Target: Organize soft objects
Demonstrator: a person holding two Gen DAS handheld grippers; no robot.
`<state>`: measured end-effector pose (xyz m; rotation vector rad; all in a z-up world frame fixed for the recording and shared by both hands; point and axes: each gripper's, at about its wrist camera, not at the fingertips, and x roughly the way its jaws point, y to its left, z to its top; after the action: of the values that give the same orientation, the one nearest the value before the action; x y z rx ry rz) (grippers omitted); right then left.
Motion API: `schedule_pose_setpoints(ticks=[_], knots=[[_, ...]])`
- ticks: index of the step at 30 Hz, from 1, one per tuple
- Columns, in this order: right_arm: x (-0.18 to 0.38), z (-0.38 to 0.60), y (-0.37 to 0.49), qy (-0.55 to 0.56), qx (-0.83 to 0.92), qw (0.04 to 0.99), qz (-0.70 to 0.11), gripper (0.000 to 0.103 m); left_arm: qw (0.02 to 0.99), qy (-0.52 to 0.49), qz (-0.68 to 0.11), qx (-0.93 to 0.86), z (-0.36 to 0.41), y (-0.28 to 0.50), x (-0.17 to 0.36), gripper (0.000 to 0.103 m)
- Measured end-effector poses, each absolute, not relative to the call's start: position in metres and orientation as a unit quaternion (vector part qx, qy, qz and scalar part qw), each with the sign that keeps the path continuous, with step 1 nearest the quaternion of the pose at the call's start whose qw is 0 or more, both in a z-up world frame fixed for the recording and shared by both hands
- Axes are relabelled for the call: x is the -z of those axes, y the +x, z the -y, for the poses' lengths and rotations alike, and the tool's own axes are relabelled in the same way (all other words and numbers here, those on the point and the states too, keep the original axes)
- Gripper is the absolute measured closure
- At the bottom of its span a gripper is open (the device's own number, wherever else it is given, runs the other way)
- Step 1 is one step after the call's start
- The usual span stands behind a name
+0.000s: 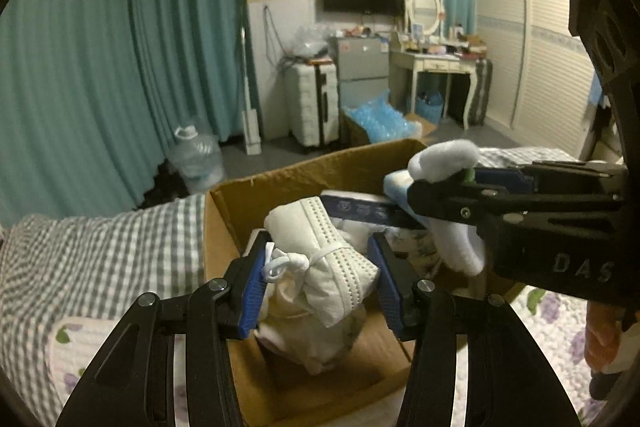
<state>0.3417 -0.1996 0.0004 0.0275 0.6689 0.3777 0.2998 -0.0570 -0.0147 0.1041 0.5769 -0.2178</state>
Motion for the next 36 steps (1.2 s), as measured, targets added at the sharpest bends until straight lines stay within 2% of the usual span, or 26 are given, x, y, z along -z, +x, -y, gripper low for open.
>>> schedule_pose_setpoints(ticks=[1,2,3,4,5,11,16,19,21,25,27,32,36], knots=[[0.000,0.200,0.343,0.019,-0.189,0.926,-0.325,0.055,0.951,0.049,-0.285,0.108,0.056,0.300,0.015,0.049],[0.000,0.200,0.344,0.024,-0.188,0.927,-0.323,0.041,0.951,0.046,-0.287,0.106,0.054,0.300,0.016,0.045],[-0.002,0.202,0.343,0.030,-0.183,0.930,-0.316,0.033,0.951,0.044,-0.288,0.105,0.053,0.299,0.014,0.035],[-0.004,0.202,0.342,0.033,-0.180,0.932,-0.311,0.032,0.951,0.041,-0.290,0.101,0.052,0.298,0.013,0.028],[-0.007,0.203,0.341,0.037,-0.179,0.934,-0.307,0.032,0.950,0.036,-0.293,0.103,0.052,0.295,0.011,0.027],[-0.041,0.206,0.317,0.027,-0.156,0.945,-0.286,0.031,0.954,0.047,-0.286,0.074,0.051,0.273,-0.022,0.026],[-0.103,0.212,0.265,0.014,-0.144,0.959,-0.246,0.030,0.970,0.045,-0.229,0.069,0.047,0.223,-0.090,0.026],[-0.153,0.220,0.222,0.024,-0.147,0.967,-0.206,0.023,0.981,0.042,-0.178,0.067,0.043,0.182,-0.141,0.023],[-0.189,0.225,0.186,0.021,-0.141,0.975,-0.169,0.021,0.988,0.037,-0.136,0.064,0.037,0.152,-0.174,0.010],[-0.243,0.232,0.123,0.014,-0.134,0.984,-0.114,0.011,0.995,0.015,-0.062,0.073,0.028,0.091,-0.229,0.004],[-0.261,0.235,0.094,0.012,-0.131,0.987,-0.091,0.001,0.997,0.004,-0.036,0.072,0.022,0.067,-0.248,0.004],[-0.284,0.236,0.038,0.005,-0.115,0.992,-0.046,0.000,0.998,0.012,0.012,0.059,0.018,0.022,-0.267,0.003],[-0.276,0.229,0.013,-0.016,-0.107,0.994,-0.023,0.000,0.996,0.022,0.032,0.078,0.012,0.001,-0.255,0.002]])
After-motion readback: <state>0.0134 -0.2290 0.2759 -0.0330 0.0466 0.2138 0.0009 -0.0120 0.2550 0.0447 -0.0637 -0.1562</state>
